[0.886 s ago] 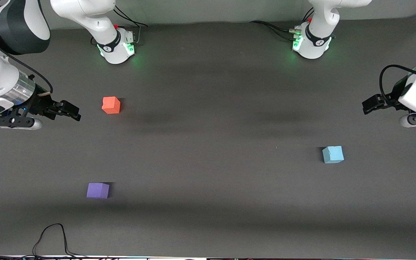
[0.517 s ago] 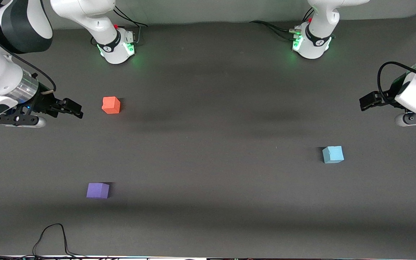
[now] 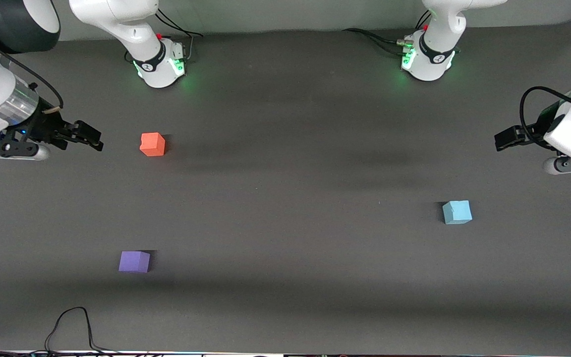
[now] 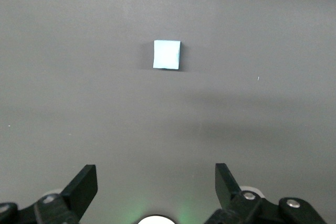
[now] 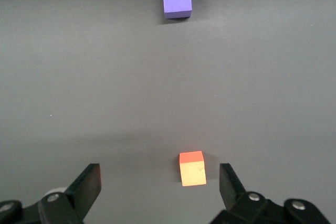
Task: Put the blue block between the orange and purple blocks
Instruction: 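Move the left gripper toward the light blue cube, then lower the left gripper onto the light blue cube and close it, then lift the light blue cube with the left gripper toward the table middle, then lower the blue cube onto the table and open the left gripper, then raise the left gripper while the right gripper reaches the blue cube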
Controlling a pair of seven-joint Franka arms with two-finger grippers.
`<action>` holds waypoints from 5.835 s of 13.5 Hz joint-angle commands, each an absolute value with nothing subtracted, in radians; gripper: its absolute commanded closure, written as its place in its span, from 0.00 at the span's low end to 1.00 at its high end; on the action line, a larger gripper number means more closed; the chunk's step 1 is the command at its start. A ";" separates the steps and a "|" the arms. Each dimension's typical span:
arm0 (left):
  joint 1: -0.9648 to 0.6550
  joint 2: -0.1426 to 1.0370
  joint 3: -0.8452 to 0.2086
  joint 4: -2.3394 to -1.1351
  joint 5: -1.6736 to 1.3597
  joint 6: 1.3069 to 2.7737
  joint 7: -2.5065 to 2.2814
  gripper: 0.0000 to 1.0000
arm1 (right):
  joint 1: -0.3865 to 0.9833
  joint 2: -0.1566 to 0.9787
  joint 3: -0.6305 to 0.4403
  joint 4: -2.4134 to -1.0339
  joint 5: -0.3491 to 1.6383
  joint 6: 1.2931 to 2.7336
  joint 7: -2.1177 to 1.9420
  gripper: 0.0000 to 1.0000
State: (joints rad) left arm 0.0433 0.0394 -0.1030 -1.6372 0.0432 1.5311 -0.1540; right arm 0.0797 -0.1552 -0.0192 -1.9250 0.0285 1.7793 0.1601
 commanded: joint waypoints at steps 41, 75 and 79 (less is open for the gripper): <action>-0.024 -0.106 -0.219 -1.915 -0.011 1.657 -0.362 0.83 | 0.032 -0.189 0.014 -1.997 0.052 1.804 0.135 0.00; -0.302 0.117 -0.168 -1.780 -0.030 1.789 -0.558 0.00 | 0.040 0.165 0.538 -1.760 0.068 1.958 0.369 0.00; -0.301 -0.030 0.041 -1.881 0.004 1.752 -0.352 0.00 | 0.135 0.423 0.632 -1.727 -0.130 2.190 0.498 0.00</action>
State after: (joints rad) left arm -0.2869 0.0608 -0.0220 -1.7944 -0.0022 1.7541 -0.4225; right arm 0.0829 0.2716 0.6236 -1.7902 -0.0189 2.1262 0.4170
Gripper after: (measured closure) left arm 0.000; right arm 0.000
